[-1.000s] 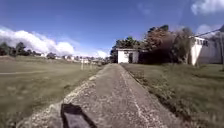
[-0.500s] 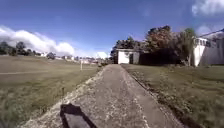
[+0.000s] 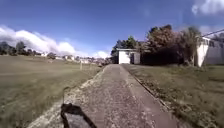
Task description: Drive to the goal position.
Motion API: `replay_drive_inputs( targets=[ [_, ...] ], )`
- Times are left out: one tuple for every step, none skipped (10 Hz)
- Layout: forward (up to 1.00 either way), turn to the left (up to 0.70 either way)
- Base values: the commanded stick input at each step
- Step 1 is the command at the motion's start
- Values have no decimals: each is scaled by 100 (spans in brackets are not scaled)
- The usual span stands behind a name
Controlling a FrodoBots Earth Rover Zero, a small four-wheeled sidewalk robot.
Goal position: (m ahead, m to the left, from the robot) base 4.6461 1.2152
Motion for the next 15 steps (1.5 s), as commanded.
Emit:
replay_drive_inputs(
  targets=[
    [100,-7],
    [100,0],
    [100,0],
    [100,0],
    [100,0],
    [100,0],
    [100,0],
    [100,0],
    [100,0],
    [100,0],
    [100,0],
    [100,0],
    [100,0],
    [100,0],
    [100,0]
  ],
)
